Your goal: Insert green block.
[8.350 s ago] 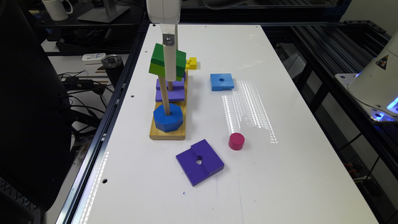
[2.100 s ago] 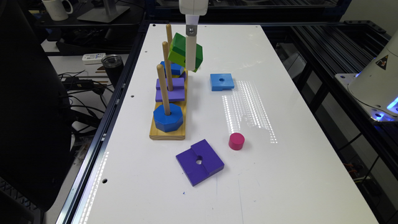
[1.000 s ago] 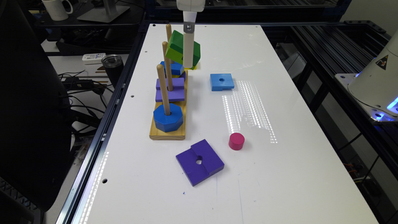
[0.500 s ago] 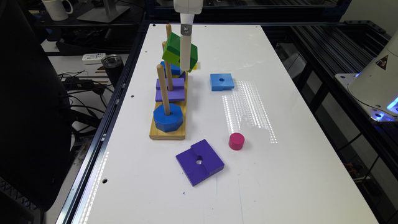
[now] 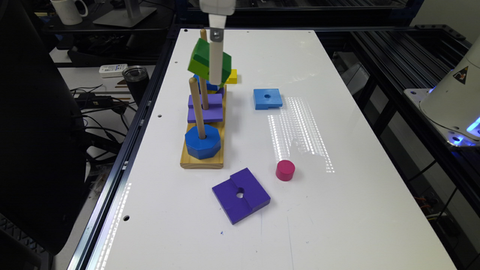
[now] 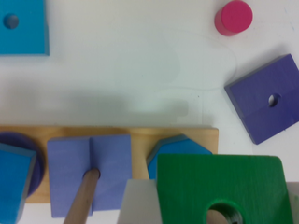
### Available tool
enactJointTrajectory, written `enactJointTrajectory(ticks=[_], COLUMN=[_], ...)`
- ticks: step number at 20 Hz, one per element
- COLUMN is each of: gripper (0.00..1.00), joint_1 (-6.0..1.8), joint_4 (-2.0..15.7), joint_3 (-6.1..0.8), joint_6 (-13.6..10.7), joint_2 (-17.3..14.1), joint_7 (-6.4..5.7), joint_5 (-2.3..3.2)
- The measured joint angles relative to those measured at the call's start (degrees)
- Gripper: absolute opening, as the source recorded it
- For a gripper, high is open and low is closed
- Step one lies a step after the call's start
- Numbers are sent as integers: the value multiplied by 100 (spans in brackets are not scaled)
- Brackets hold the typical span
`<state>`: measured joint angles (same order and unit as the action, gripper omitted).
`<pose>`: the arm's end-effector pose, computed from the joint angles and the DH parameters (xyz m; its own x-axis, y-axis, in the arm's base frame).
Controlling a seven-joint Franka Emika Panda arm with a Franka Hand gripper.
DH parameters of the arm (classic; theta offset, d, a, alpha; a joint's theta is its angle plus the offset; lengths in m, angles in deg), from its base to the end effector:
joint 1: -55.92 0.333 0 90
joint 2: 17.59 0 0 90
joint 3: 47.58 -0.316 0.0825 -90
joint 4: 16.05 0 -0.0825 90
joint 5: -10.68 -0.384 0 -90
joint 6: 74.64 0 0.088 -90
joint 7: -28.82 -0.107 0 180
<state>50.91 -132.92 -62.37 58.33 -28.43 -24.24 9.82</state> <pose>0.5840 0.0968 0.3634 0.7162 -0.6978 0.0105 -0.6925 -0.7124 -0.1136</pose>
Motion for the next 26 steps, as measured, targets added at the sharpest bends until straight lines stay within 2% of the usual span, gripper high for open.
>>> enactJointTrajectory(ticks=[3,23,26], gripper=[0,0,0], joint_1=[-1,-1,-6], joint_4=[102,123,172], joint_3=[0,-9,-6], joint_6=[-2,-1,2], joint_2=[-103,-104,-126], joint_7=[0,0,0], joint_5=[2,2,3])
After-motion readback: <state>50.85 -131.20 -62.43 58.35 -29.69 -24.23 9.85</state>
